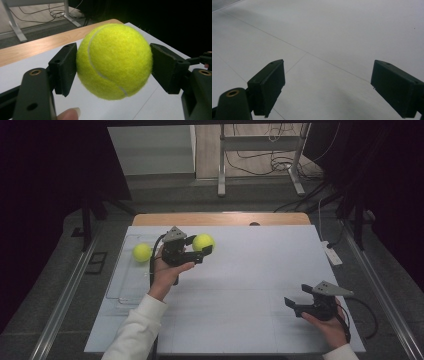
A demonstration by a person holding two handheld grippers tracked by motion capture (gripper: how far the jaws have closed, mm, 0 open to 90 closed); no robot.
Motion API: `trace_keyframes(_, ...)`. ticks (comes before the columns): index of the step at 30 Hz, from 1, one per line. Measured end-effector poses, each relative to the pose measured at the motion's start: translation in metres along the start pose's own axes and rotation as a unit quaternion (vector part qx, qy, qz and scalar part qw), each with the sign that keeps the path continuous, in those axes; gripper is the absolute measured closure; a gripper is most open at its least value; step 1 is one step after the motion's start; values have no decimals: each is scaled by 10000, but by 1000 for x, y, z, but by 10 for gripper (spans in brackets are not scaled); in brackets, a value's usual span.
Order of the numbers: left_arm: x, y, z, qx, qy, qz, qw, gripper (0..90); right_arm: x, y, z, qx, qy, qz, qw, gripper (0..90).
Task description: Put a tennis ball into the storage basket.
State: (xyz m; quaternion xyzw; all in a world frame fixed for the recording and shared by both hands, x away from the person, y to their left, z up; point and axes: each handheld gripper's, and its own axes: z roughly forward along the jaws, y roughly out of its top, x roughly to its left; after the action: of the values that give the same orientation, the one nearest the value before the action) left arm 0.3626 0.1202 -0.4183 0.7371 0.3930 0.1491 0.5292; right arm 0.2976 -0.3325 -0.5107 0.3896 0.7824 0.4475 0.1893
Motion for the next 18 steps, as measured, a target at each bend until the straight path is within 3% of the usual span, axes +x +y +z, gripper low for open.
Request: trace_keyframes(18,9,-3,-10,6,188,-26,9998,273,0,0,0,3,-6,-8,10000,127)
